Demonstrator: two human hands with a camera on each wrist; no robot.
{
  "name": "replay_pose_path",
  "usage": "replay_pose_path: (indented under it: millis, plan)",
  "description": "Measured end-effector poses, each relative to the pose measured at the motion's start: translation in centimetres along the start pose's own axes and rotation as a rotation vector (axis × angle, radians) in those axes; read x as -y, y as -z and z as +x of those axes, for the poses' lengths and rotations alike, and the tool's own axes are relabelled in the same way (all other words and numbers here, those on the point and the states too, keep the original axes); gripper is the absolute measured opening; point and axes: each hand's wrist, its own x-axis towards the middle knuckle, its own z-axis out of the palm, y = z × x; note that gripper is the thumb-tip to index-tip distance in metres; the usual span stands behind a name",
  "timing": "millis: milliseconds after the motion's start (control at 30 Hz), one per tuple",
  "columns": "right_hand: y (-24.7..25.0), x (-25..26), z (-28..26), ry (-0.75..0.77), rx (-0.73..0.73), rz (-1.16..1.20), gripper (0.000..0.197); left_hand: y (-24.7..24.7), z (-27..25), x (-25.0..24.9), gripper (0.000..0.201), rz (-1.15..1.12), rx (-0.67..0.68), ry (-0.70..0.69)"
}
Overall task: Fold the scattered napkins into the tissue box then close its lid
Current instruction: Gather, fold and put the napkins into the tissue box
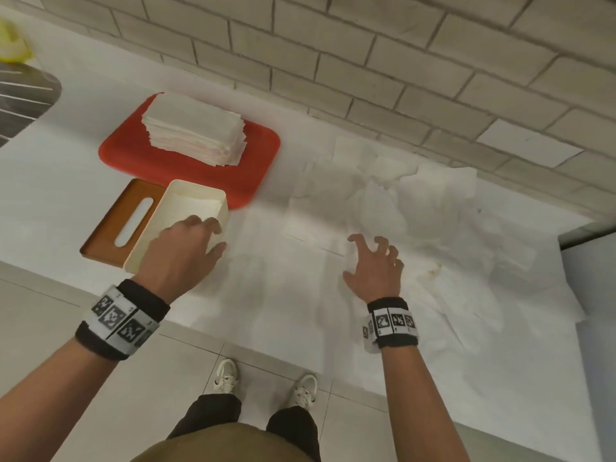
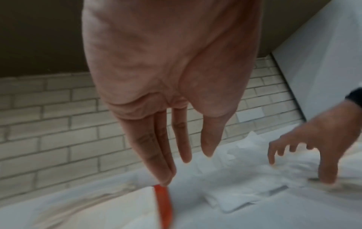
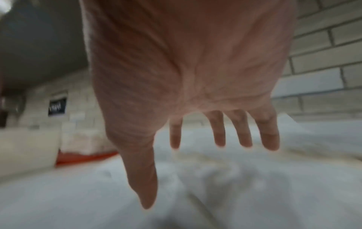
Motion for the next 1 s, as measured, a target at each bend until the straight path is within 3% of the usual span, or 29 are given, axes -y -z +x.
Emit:
replay_pose_path:
  millis: [67, 200, 300, 367, 467, 533, 600, 633, 700, 800, 900, 1000]
  plan:
    - [-2.1, -4.1, 0.2, -0.067, 0.039, -0.003, 0.081, -1.7, 0.7, -3.3, 0.028, -0.057, 0.047, -0.060]
    - [-3.6, -8.8, 1.0, -0.045, -0.116, 0.164, 0.037, -6.3, 2.8, -9.6, 0.025, -0.156, 0.186, -0.186]
    - [-2.3, -10.8, 1.3, -0.005, -0.157, 0.326, 0.036, -8.7, 3.7, -14.5, 0.029, -0.264, 0.224, -0.271]
    - [-0.3, -11.6, 0.9, 0.084, -0.206, 0.431, 0.035, -9.9, 3.7, -17.6, 0.043, -0.365, 0.214, -0.332]
    - [4.7, -12.4, -0.4, 0.298, -0.246, 0.517, 0.025, -10.1, 3.9, -21.4, 0.084, -0.610, 0.126, -0.388]
    - [9.0, -13.0, -1.2, 0.428, -0.188, 0.576, 0.017, -9.3, 4.6, -23.3, 0.112, -0.739, 0.106, -0.381]
    - [12.7, -13.2, -1.6, 0.480, -0.093, 0.623, 0.020, -8.0, 5.3, -24.8, 0.125, -0.854, 0.140, -0.348]
    - [14.1, -13.3, -1.6, 0.488, -0.068, 0.652, 0.021, -7.2, 5.7, -25.3, 0.121, -0.883, 0.146, -0.326]
    - [15.5, -13.3, -0.9, 0.472, -0.077, 0.784, 0.018, -5.9, 6.3, -25.9, 0.095, -0.935, 0.127, -0.268]
    - [14.5, -12.8, 0.4, 0.323, -0.247, 1.101, 0.028, -5.0, 6.7, -26.1, 0.051, -1.191, 0.115, -0.185]
    - [10.7, -11.5, 0.7, 0.072, -0.233, 1.539, 0.045, -5.9, 6.6, -25.5, 0.047, -1.330, 0.085, -0.065]
    - [5.4, -9.9, 1.0, -0.066, -0.020, 1.659, 0.042, -8.5, 6.3, -24.5, 0.064, -1.343, 0.126, 0.115]
